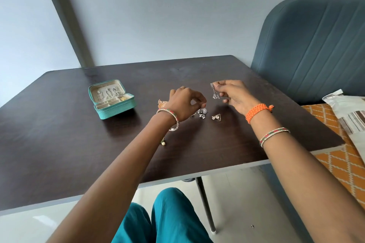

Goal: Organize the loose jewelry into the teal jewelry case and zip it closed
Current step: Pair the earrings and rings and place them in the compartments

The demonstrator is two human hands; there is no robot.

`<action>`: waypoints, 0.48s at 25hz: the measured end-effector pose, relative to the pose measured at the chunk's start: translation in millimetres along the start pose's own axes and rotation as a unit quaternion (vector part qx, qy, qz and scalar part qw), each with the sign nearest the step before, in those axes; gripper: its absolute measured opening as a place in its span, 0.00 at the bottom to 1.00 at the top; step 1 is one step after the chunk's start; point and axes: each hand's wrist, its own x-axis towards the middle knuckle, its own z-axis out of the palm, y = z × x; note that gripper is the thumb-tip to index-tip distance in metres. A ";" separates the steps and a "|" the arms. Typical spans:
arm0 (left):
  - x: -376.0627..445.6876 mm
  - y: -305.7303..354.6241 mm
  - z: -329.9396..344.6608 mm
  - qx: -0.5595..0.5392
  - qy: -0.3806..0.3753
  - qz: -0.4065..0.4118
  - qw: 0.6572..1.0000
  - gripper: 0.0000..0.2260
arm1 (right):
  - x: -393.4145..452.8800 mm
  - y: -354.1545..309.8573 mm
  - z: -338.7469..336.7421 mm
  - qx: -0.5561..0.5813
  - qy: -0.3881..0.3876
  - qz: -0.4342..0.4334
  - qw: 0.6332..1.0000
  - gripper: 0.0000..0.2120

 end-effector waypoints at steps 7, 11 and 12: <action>14.8 10.3 15.4 0.100 -0.078 0.038 0.991 0.12 | -3.0 19.0 -9.7 0.189 -0.035 -0.004 0.981 0.09; 17.6 3.8 21.4 0.060 -0.069 0.015 0.996 0.10 | -5.7 18.1 -10.8 0.188 -0.052 -0.003 0.981 0.09; 17.6 2.5 21.8 0.038 -0.062 0.010 0.997 0.10 | -7.0 17.5 -11.2 0.184 -0.052 -0.002 0.981 0.10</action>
